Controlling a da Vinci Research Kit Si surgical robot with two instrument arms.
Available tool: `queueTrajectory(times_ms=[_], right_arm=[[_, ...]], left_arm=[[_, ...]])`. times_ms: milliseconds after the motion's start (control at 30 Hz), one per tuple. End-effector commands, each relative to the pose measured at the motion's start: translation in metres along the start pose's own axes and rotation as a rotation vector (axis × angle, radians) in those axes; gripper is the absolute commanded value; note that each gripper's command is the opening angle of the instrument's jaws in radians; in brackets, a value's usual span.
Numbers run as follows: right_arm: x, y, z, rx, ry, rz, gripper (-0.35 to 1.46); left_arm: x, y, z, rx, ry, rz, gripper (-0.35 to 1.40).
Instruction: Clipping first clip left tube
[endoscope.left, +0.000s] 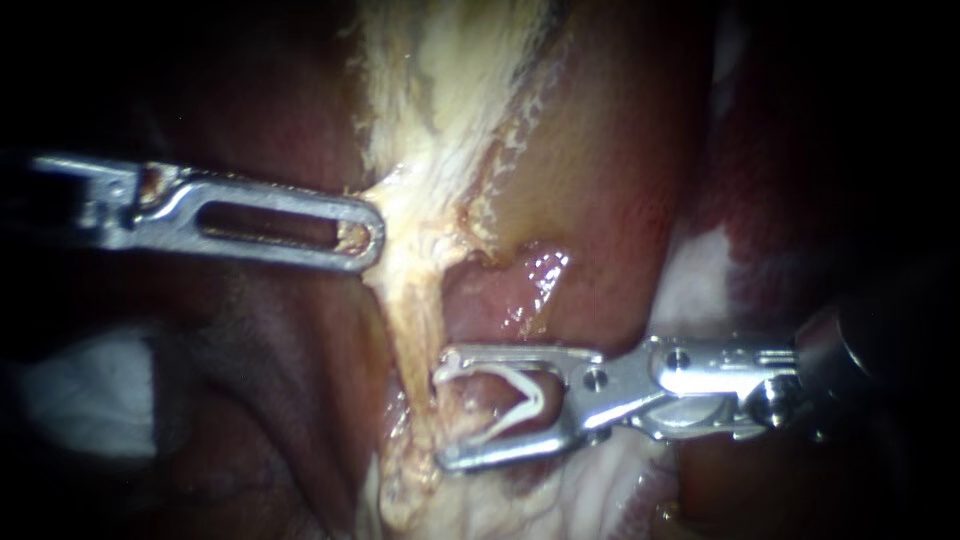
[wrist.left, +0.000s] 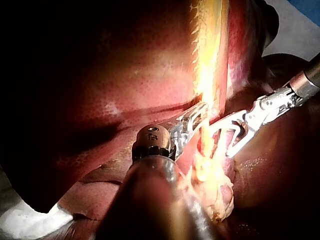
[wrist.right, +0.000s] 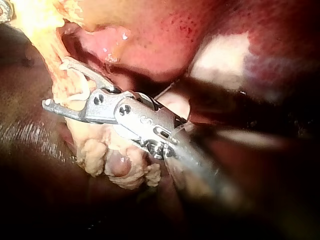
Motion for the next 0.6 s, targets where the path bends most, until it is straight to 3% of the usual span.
queueTrajectory(times_ms=[33, 600], right_arm=[[-0.0001, 0.0001, 0.0001, 0.002, 0.001, 0.004, 0.59], [-0.0009, 0.0005, 0.0023, 0.010, -0.004, 0.006, 0.59]], left_arm=[[0.0000, 0.0000, 0.0000, 0.000, 0.000, 0.000, -0.35], [0.0001, -0.0003, -0.0001, -0.002, -0.001, -0.001, -0.35]])
